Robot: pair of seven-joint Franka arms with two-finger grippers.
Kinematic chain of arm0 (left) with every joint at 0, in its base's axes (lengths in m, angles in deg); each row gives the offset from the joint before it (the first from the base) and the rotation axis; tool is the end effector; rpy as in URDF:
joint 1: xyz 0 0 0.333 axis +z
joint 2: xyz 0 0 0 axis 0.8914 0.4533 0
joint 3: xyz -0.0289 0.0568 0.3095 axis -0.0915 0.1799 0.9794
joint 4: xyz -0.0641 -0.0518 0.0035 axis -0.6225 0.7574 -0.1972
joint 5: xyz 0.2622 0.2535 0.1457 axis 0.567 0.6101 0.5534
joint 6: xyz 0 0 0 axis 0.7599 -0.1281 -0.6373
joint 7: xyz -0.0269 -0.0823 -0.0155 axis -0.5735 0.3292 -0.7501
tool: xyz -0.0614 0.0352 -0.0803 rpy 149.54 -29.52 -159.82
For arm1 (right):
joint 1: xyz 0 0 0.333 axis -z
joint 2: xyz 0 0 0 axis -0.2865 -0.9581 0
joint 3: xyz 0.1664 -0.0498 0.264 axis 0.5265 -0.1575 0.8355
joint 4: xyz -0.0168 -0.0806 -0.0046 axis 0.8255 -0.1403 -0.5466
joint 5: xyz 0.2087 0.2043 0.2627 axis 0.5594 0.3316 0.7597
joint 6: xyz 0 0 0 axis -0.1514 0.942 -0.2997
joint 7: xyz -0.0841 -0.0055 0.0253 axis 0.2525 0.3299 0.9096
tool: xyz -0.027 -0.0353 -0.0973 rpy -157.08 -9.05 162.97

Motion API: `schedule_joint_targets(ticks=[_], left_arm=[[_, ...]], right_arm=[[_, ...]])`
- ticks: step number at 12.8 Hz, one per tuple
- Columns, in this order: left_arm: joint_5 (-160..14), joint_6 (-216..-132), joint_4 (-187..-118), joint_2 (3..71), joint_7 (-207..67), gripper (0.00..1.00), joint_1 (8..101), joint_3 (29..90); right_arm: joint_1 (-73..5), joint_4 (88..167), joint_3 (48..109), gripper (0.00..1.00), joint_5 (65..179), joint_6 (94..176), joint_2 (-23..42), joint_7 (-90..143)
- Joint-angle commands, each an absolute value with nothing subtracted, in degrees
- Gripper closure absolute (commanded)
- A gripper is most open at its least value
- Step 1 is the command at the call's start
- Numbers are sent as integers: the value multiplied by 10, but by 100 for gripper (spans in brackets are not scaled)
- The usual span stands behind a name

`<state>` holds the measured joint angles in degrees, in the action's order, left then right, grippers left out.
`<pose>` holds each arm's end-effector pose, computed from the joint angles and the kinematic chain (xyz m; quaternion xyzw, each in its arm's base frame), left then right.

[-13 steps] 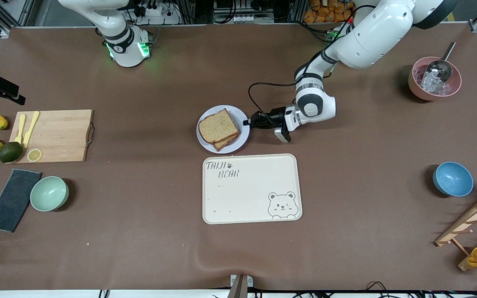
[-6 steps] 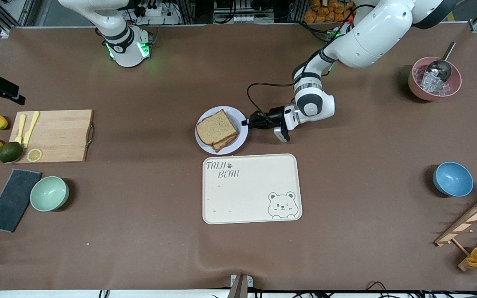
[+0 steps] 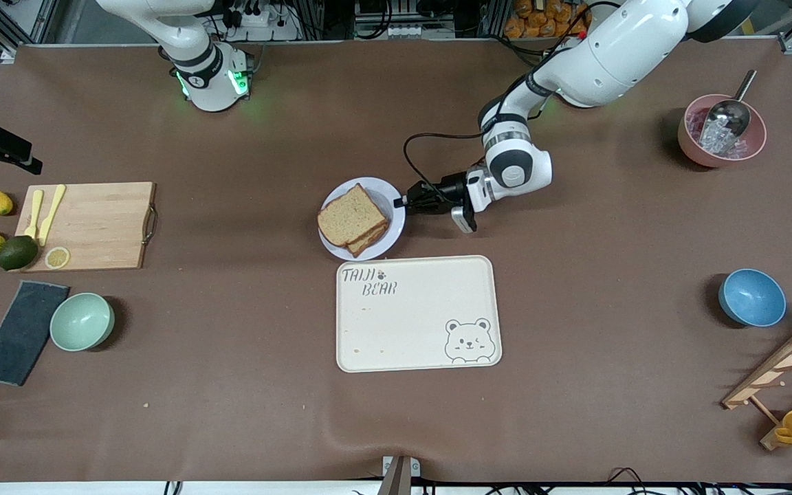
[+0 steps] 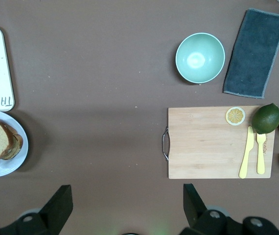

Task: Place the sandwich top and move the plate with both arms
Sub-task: 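Close the left gripper on the plate rim, then slide the plate with the left gripper onto the white bear tray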

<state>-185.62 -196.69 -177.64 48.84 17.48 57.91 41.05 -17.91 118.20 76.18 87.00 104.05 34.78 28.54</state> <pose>0.3789 -0.3728 0.1334 0.8091 0.0438 0.0230 0.5855 0.5333 -0.0589 0.6342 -0.9992 -0.0035 0.0291 0.0259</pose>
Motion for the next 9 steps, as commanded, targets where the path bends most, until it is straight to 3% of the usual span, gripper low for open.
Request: schedule_joint_targets(ticks=[1,5,9], left_arm=[[-1879,-1965,-1815,442,186,100,650,344],[-1879,-1971,-1822,435,180,100,764,257],[-1879,-1995,-1798,434,176,100,810,251]], right_arm=[[-179,1176,762,0,875,1037,348,278],[-180,1176,762,0,874,1038,347,278],[-180,1176,762,0,874,1038,347,278]])
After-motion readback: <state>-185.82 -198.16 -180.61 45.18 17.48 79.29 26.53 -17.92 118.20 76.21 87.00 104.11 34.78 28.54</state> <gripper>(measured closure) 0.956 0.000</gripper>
